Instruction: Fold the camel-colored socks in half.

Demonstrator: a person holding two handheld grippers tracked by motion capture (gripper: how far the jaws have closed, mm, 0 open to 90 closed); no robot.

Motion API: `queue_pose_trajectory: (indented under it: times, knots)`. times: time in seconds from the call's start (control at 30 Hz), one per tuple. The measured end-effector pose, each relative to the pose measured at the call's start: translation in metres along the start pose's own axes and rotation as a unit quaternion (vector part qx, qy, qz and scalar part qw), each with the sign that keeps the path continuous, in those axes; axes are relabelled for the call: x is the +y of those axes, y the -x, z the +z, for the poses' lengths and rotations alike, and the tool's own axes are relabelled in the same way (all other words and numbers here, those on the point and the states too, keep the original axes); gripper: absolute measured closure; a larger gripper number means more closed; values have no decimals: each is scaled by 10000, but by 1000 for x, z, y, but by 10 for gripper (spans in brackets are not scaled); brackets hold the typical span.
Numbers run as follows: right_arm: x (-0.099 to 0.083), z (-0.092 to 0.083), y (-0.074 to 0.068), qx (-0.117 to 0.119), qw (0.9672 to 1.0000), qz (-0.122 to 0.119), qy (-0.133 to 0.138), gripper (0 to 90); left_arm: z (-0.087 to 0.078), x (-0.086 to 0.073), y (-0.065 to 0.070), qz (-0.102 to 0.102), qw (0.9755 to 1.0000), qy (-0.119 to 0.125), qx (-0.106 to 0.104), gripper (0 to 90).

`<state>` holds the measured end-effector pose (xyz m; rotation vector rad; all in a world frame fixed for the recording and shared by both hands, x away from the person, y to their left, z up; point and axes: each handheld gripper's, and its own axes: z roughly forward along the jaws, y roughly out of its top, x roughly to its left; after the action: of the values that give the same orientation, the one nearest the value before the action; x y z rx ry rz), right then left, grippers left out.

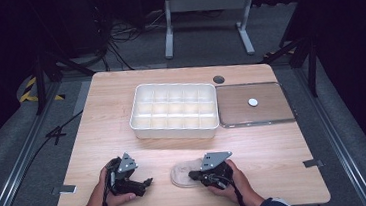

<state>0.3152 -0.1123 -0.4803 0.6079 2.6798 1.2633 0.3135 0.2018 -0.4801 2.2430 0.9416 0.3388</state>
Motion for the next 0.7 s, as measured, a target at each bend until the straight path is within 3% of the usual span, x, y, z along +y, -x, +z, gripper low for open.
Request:
queue_pose_trajectory:
  times: [0.07, 0.1, 0.13, 0.2, 0.3, 0.4, 0.53, 0.57, 0.7]
  knots:
    - [0, 1, -1, -27, 10000, -21, 0, 889, 0, 2, 0, -113, 9999, 31, 4, 194]
    - [0, 2, -1, -33, 10000, -51, 14, 889, 0, 4, 0, -233, 9996, 81, -148, 213]
    - [1, 2, -2, -42, 10000, -65, 26, 889, 1, 6, 0, -387, 9986, 169, -315, 249]
    - [1, 4, -4, -56, 10000, -66, 46, 890, 2, 11, 1, -628, 9964, 340, -454, 259]
    - [2, 6, -5, -75, 9999, -115, 85, 890, 4, 21, 10, -789, 9917, 674, -753, 267]
    - [2, 7, -6, -48, 9999, -69, 86, 890, 11, 31, 23, -517, 9940, 599, -757, 273]
    - [3, 9, -7, -59, 9999, -102, 106, 890, 27, 37, 35, -234, 9967, 261, -735, 278]
    - [4, 10, -7, -58, 9999, -114, 107, 890, 30, 37, 37, -200, 9972, 159, -709, 279]
    - [4, 11, -7, -19, 9999, -107, 122, 890, 34, 40, 41, -106, 9983, 138, -562, 300]
